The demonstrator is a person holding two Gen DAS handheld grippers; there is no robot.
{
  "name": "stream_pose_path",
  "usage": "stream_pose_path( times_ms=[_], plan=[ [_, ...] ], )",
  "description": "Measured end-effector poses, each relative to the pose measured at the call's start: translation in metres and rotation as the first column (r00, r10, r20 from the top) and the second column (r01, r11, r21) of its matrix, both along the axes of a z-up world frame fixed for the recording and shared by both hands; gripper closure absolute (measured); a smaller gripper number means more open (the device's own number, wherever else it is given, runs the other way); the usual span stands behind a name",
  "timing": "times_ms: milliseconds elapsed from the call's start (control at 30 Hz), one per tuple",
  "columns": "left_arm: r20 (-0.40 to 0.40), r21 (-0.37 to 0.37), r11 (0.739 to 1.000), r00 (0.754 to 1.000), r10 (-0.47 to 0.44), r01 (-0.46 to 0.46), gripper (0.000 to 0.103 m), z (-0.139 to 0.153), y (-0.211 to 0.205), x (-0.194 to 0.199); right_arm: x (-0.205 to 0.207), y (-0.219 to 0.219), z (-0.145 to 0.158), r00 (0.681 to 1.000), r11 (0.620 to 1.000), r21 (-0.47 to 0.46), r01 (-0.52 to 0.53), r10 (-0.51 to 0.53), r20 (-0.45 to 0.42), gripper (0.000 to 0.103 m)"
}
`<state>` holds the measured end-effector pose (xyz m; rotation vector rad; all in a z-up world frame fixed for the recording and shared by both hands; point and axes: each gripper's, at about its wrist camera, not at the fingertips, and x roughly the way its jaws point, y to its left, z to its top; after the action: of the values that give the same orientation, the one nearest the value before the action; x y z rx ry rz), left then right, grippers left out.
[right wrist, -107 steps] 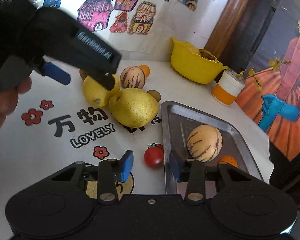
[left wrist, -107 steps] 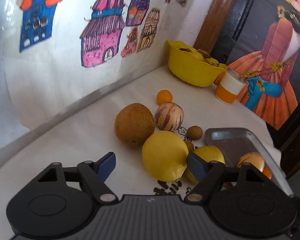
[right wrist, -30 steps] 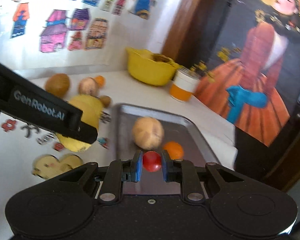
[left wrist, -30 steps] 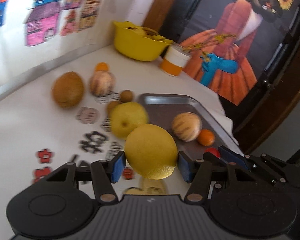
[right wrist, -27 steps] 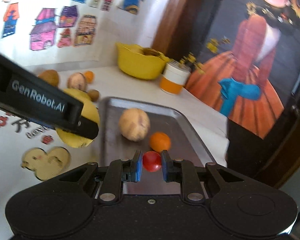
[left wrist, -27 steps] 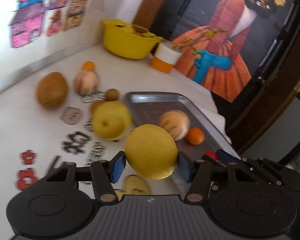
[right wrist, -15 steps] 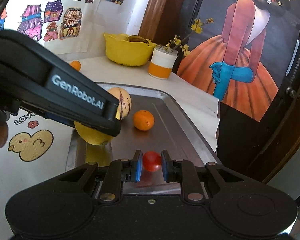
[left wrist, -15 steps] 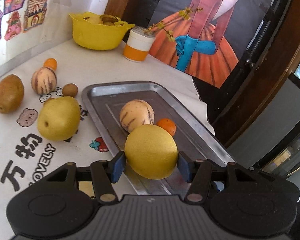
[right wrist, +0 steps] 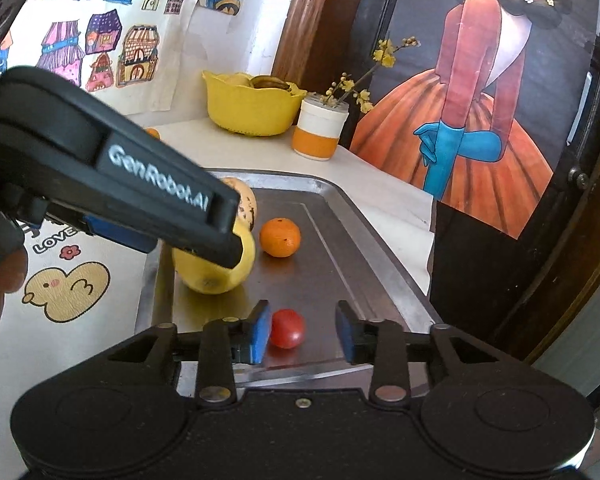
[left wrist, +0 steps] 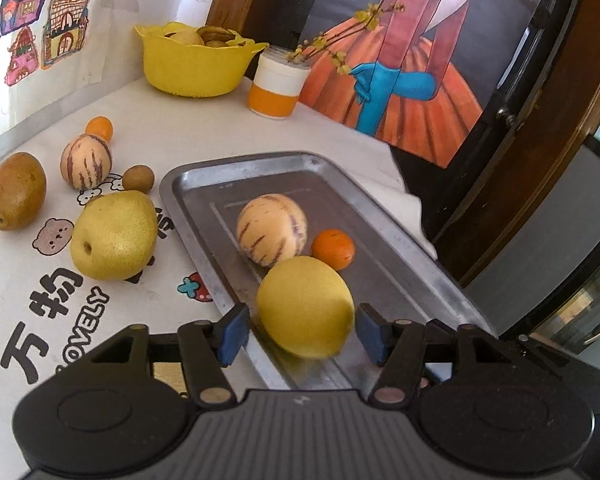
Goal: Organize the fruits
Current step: 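Carry both fruits onto the metal tray and open both tools, then move both open tools back toward the fruits beside the tray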
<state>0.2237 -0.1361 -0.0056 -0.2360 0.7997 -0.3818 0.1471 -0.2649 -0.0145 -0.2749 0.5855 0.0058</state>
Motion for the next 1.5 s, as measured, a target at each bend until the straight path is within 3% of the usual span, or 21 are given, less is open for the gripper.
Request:
stream_pose_path(
  times_ms=[67, 133, 167, 233, 333, 400, 667, 967, 1267, 1500],
  plan=[
    [0.009, -0.013, 1.000, 1.000, 0.004, -0.004, 0.034, 0.003, 0.003, -0.002, -0.005, 0.000, 0.004, 1.000, 1.000, 0.009, 0.006, -0.006, 0.013, 0.046],
    [0.021, -0.016, 1.000, 1.000, 0.012, -0.011, 0.030, 0.006, 0.006, -0.006, -0.011, -0.001, 0.010, 0.999, 1.000, 0.027, 0.009, -0.010, 0.030, 0.022],
    [0.027, -0.020, 1.000, 0.999, 0.016, -0.016, 0.028, 0.008, 0.008, -0.008, -0.015, 0.000, 0.013, 0.999, 0.999, 0.036, 0.011, -0.013, 0.040, 0.016],
    [0.048, -0.026, 0.999, 0.998, 0.033, -0.032, 0.016, 0.014, 0.012, -0.015, -0.023, 0.002, 0.018, 0.999, 0.999, 0.050, 0.012, -0.015, 0.049, 0.001],
    [0.093, -0.011, 0.998, 0.994, 0.057, -0.056, 0.003, 0.021, 0.022, -0.029, -0.034, 0.008, 0.020, 0.999, 0.998, 0.055, -0.004, 0.002, 0.037, 0.001],
    [0.117, 0.011, 0.997, 0.990, 0.079, -0.081, 0.001, 0.025, 0.030, -0.038, -0.039, 0.014, 0.021, 1.000, 0.998, 0.061, -0.015, 0.013, 0.022, 0.001],
    [0.115, 0.068, 0.985, 0.982, 0.148, -0.157, 0.001, 0.025, 0.075, -0.068, -0.061, 0.047, 0.018, 0.992, 0.985, 0.144, -0.094, 0.105, -0.068, 0.001],
    [0.111, 0.167, 0.950, 0.962, 0.248, -0.264, 0.001, 0.014, 0.131, -0.099, -0.068, 0.088, 0.018, 0.966, 0.962, 0.201, -0.183, 0.214, -0.143, 0.001],
    [0.085, 0.217, 0.904, 0.930, 0.358, -0.368, 0.001, 0.006, 0.180, -0.109, -0.052, 0.118, 0.013, 0.951, 0.957, 0.168, -0.235, 0.263, -0.163, 0.001],
    [0.121, 0.254, 0.888, 0.923, 0.364, -0.384, 0.000, 0.012, 0.195, -0.102, -0.023, 0.131, 0.010, 0.948, 0.955, 0.155, -0.252, 0.276, -0.157, 0.001]
  ],
)
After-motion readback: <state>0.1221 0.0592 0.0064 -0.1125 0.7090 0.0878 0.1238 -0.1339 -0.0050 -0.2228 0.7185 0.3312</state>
